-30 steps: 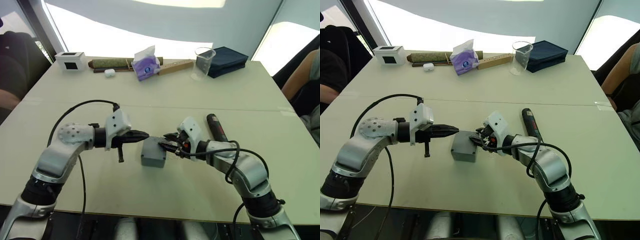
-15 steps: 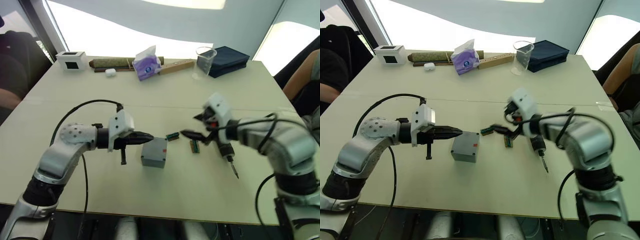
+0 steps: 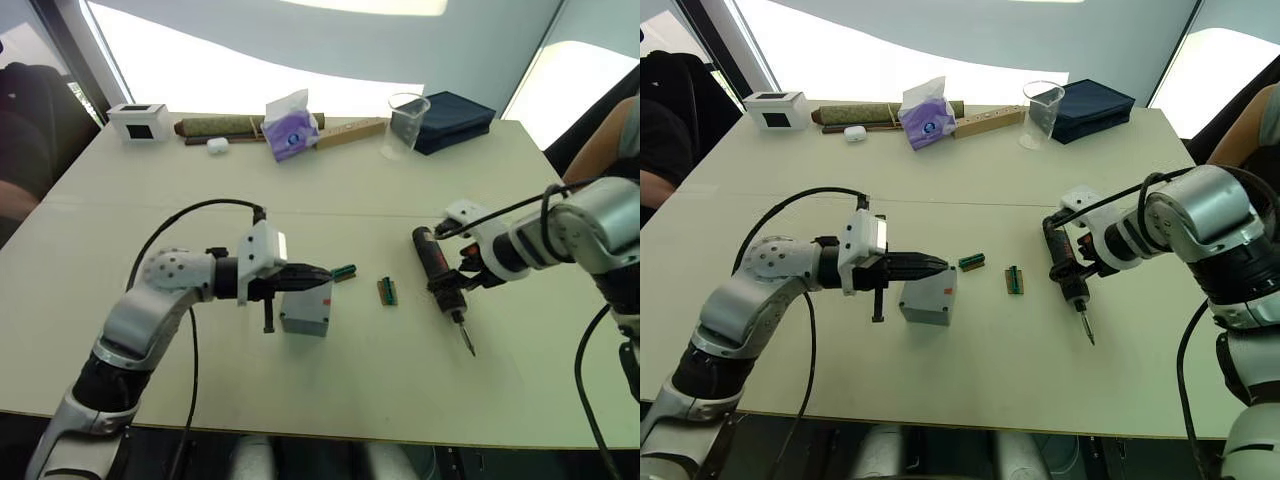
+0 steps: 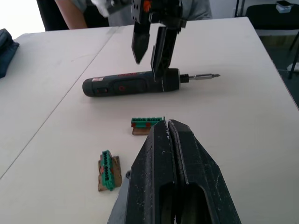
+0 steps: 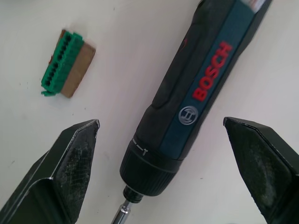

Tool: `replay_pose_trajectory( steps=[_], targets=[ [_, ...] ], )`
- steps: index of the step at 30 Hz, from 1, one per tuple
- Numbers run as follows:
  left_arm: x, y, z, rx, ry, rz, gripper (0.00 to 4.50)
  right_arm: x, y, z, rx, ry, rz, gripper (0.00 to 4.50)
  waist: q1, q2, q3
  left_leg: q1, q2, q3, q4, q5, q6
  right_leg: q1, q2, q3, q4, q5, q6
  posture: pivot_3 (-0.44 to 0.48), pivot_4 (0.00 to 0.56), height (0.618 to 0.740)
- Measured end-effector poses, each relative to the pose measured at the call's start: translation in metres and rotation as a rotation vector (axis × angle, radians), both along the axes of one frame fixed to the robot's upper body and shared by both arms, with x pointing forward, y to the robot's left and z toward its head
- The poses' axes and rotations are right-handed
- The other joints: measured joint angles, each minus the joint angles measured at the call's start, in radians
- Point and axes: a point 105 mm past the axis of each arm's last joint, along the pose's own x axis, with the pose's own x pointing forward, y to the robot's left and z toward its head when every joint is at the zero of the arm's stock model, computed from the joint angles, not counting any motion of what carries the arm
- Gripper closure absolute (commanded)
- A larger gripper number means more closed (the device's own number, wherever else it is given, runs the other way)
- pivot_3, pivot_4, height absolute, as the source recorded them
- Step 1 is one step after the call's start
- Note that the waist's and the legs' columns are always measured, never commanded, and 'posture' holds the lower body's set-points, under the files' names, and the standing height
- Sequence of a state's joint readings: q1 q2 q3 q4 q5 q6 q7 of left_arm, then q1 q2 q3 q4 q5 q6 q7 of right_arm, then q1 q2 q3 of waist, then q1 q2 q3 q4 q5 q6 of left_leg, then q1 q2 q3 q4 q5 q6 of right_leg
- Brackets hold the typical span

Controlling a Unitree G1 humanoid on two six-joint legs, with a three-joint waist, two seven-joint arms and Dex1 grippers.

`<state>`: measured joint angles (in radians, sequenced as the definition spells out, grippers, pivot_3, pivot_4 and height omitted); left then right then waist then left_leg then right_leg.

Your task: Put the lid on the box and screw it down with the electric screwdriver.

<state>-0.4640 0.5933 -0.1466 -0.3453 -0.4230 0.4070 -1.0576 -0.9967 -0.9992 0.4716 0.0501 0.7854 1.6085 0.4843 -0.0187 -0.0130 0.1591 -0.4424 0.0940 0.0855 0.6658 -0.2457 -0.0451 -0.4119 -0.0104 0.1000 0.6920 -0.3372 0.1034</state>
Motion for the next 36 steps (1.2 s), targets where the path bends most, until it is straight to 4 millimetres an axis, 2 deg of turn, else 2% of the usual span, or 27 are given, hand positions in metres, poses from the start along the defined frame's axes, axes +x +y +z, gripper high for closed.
replay_pose_trajectory(
  steps=[5, 9, 12, 17, 26, 30, 33, 36],
  targets=[
    [-0.002, -0.003, -0.002, 0.002, 0.003, -0.014, 4.5, 0.002, -0.005, -0.02, -0.014, 0.08, -0.059, 0.01, 0.002, 0.0, 0.0, 0.0, 0.0, 0.0, 0.0, 0.0, 0.0, 0.0, 0.0, 0.0, 0.0, 0.0, 0.0, 0.0, 0.15, 0.721],
    [-0.002, -0.005, -0.006, 0.012, 0.011, -0.011, 4.5, 0.003, 0.002, -0.022, -0.023, 0.08, -0.042, 0.01, 0.0, 0.0, 0.0, 0.0, 0.0, 0.0, 0.0, 0.0, 0.0, 0.0, 0.0, 0.0, 0.0, 0.0, 0.0, 0.0, 0.15, 0.721],
    [0.0, -0.005, -0.007, 0.015, 0.007, 0.005, 4.5, 0.005, 0.005, -0.022, -0.032, 0.073, -0.035, 0.8, -0.001, 0.0, 0.0, 0.0, 0.0, 0.0, 0.0, 0.0, 0.0, 0.0, 0.0, 0.0, 0.0, 0.0, 0.0, 0.0, 0.15, 0.721],
    [0.001, -0.004, -0.007, 0.012, 0.005, 0.017, 4.5, 0.007, 0.009, -0.023, -0.043, 0.063, -0.024, 2.61, -0.001, 0.0, 0.0, 0.0, 0.0, 0.0, 0.0, 0.0, 0.0, 0.0, 0.0, 0.0, 0.0, 0.0, 0.0, 0.0, 0.15, 0.721],
    [0.004, 0.004, -0.011, 0.059, 0.004, 0.033, 4.5, 0.015, 0.018, -0.017, -0.018, 0.01, -0.026, 2.7, -0.009, 0.0, 0.0, 0.0, 0.0, 0.0, 0.0, 0.0, 0.0, -0.002, 0.001, 0.0, 0.001, 0.0, 0.0, 0.0, 0.15, 0.721],
    [0.005, 0.013, -0.015, 0.093, 0.013, 0.04, 4.5, 0.021, 0.039, 0.014, 0.072, -0.135, 0.049, 2.7, -0.004, 0.001, 0.0, -0.003, 0.0, 0.001, -0.002, 0.0, 0.0, -0.005, 0.001, 0.0, 0.002, 0.0, 0.0, 0.0, 0.15, 0.721],
    [0.009, 0.025, -0.018, 0.112, 0.033, 0.068, 4.5, 0.028, 0.086, 0.055, 0.308, -0.422, 0.214, 2.7, -0.005, 0.001, 0.001, -0.003, 0.001, 0.001, -0.002, 0.0, 0.0, -0.006, 0.001, 0.001, 0.003, 0.0, 0.0, 0.0, 0.15, 0.721],
    [0.011, 0.031, -0.02, 0.126, 0.044, 0.085, 4.5, 0.014, 0.129, 0.105, 0.578, -0.773, 0.396, 2.7, 0.001, 0.001, 0.001, -0.004, 0.001, 0.0, -0.002, 0.0, -0.001, -0.006, 0.001, 0.0, 0.003, 0.0, 0.0, 0.0, 0.15, 0.721]
  ],
)
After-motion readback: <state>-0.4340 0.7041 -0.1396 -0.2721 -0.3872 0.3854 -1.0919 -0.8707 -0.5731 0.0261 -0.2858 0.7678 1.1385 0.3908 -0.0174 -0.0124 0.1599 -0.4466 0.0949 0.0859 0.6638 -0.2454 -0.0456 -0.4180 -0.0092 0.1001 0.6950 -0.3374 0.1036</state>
